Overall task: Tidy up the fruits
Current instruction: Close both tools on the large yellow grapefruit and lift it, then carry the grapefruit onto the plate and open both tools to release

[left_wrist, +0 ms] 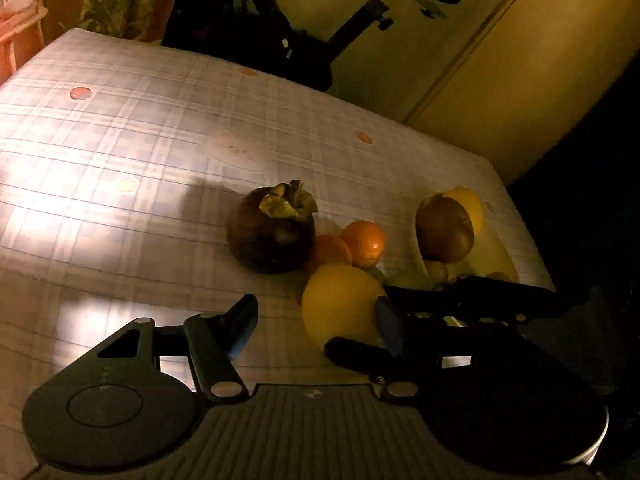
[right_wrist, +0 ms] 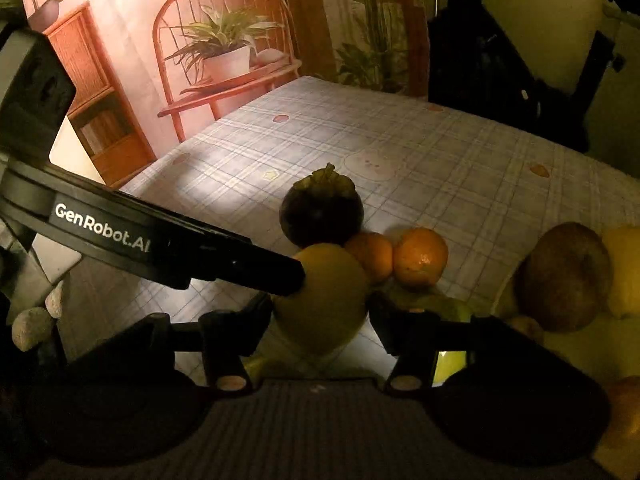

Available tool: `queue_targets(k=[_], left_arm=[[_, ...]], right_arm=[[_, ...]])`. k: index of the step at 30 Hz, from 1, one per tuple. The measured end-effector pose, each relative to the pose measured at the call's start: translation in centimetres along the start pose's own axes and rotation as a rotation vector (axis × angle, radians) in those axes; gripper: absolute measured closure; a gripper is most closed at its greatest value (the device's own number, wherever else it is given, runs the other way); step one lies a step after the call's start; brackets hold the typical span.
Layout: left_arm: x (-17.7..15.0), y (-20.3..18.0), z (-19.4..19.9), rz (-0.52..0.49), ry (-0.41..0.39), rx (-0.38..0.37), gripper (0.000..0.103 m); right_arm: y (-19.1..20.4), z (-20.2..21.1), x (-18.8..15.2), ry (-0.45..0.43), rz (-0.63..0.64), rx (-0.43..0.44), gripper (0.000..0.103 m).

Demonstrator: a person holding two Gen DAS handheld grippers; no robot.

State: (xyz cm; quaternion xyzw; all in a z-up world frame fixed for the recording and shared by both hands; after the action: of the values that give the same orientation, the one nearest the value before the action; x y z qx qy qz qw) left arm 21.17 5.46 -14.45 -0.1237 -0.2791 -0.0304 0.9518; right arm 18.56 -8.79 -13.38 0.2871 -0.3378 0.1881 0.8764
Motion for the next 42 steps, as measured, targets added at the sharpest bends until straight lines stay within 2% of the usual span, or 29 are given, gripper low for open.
queue_targets(k=[5,12,14,24,33,42], left_arm=[[0.0,-0.8,-0.3,0.004,0.009,-0.041,0.036],[-0.4,-1.6,-1.6,-0.015,0.037,-0.035,0.038],[-0.6,-1.9,-1.7,-0.022,0.033,-0.043,0.044],[0.2,-3.6,-0.1,-0.050,-0.012,-0.039,0.044],[1.7,-8.1,1.4,-0.139,-0.065,-0.065,0.044],[3.1,-14.3,0.0,-0.244,-0.072,-0.105,0.046]], right_arm=[[-0.2,0.1,-0.1,-0.011,-0.010,0.008,0.046],[-0.2,-0.1,-0.3,-0.021,-0.027,0.015,0.045],[-0.3,0.0,-0.3,-0.024,-0.030,0.016,0.046],[0.0,1.8,-0.5,-0.097,-0.050,0.007,0.046],[-0.2,5.8,-0.5,-0.201,-0.058,-0.042,0.046],[-2.6,10.1,-1.7,-0.276,-0.109,-0.132,0.046]])
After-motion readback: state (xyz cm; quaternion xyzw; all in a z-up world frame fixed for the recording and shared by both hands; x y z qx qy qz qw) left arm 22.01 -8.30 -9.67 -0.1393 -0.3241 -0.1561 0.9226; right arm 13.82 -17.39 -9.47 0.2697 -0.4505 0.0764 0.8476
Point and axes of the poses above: each gripper's, at about its wrist camera, not at the fingertips, and z roughly against the way its jaws point, y to its left, x to its top, the point moved 2 cm from there along -z, roughly the way its jaws point, and after that the axes turned 15 degrees about x, right-handed, at the moved point
